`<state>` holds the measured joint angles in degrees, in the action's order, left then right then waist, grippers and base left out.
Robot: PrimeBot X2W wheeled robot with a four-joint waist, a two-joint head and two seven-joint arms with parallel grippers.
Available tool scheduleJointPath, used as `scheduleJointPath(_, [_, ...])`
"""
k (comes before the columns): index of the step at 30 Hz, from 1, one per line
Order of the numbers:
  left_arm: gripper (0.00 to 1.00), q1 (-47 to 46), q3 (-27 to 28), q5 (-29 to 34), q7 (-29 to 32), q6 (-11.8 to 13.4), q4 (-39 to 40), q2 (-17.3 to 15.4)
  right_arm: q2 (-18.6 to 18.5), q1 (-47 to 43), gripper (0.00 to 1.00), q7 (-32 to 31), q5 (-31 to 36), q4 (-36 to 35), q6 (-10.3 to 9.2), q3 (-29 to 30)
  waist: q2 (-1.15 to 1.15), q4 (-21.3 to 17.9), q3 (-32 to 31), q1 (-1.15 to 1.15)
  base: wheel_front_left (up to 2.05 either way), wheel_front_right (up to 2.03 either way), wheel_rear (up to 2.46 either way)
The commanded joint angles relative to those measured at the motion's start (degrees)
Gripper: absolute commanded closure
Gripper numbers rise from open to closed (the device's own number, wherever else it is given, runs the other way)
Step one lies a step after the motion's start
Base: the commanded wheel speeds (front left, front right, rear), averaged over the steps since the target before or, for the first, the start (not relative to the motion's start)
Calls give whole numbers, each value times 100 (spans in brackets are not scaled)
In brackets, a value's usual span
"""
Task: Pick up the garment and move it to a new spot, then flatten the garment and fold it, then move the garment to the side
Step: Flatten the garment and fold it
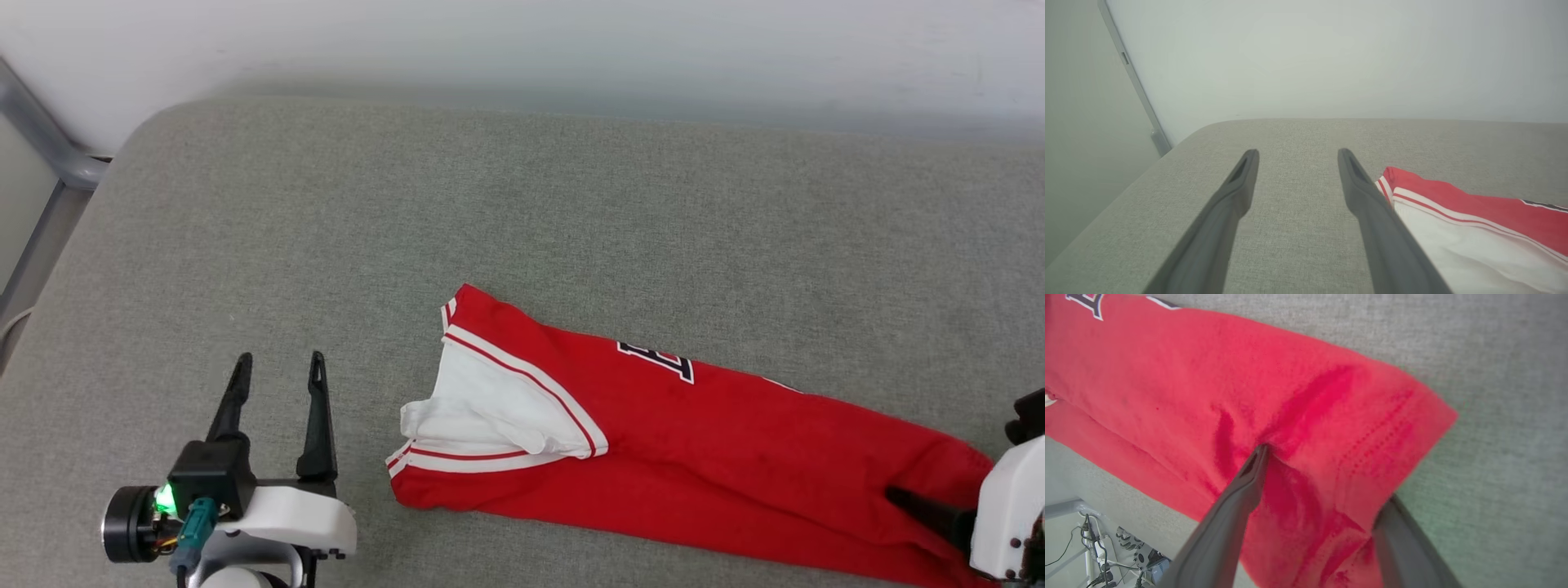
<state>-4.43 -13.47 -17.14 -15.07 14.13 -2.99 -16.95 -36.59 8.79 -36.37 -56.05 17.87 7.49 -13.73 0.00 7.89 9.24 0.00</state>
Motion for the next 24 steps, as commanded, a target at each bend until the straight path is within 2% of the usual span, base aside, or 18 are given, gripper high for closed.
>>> scheduleJointPath(1, [0, 117, 68, 140, -13, -112, -8, 140, 205, 37, 0, 30, -49, 60, -1, -205, 0, 3, -12, 0, 0, 0, 0])
scheduleJointPath(3, [0, 178, 132, 271, -13, -219, -20, 290, 274, 67, 0, 85, -66, 99, -1, -321, 0, 5, -30, 0, 0, 0, 0])
scheduleJointPath(4, [0, 258, 272, 447, -13, -352, -21, 479, 346, 98, 0, 212, -76, 170, -1, -486, 0, 11, -54, 0, 0, 0, 0])
scheduleJointPath(8, [0, 332, 378, 649, -13, -467, 0, 671, 284, 117, 0, 395, 27, 267, -1, -644, 0, 32, -86, 0, 0, 0, 0])
scheduleJointPath(9, [0, 338, 429, 698, -13, -507, 0, 684, 258, 130, 37, 476, 59, 298, -1, -691, 0, 29, -98, 0, 0, 0, 0])
scheduleJointPath(10, [0, 348, 473, 751, -14, -541, -4, 725, 229, 151, 58, 564, 75, 334, -1, -720, 0, 30, -108, 0, 0, 0, 0])
scheduleJointPath(11, [0, 369, 502, 804, -14, -583, -12, 773, 202, 168, 100, 642, 88, 371, -1, -753, 0, 31, -120, 0, 0, 0, 0])
scheduleJointPath(24, [0, 560, 848, 1227, -14, -911, -78, 1045, -490, 247, 100, 1267, 73, 857, -6, -861, 0, -25, -339, 0, 0, 0, 0])
